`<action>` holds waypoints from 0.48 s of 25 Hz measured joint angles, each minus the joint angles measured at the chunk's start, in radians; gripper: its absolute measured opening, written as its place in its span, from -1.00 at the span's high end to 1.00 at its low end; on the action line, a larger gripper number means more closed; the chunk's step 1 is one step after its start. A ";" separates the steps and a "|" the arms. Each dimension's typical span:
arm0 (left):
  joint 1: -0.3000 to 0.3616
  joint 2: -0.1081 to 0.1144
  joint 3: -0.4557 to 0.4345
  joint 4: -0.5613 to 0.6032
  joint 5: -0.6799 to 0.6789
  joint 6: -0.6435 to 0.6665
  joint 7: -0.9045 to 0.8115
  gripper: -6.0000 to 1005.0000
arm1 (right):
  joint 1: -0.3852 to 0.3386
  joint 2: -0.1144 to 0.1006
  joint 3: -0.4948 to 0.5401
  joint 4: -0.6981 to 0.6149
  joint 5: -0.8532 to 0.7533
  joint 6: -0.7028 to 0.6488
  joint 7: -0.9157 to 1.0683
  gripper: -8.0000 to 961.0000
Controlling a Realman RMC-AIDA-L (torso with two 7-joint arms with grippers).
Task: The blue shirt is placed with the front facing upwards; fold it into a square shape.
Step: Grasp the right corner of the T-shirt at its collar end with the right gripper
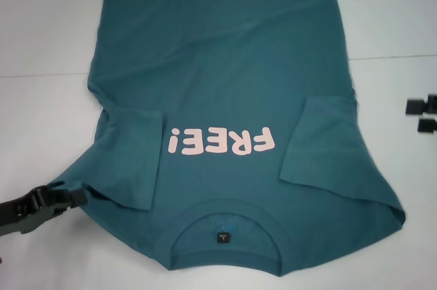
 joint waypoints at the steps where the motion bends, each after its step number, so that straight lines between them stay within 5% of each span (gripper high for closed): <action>1: -0.001 0.000 0.000 0.000 0.000 0.000 0.008 0.96 | -0.001 -0.005 0.000 0.000 -0.026 -0.008 0.006 -0.70; 12: -0.027 -0.002 0.001 -0.010 -0.006 -0.027 0.012 0.96 | 0.007 -0.022 0.000 -0.104 -0.295 -0.148 0.078 -0.70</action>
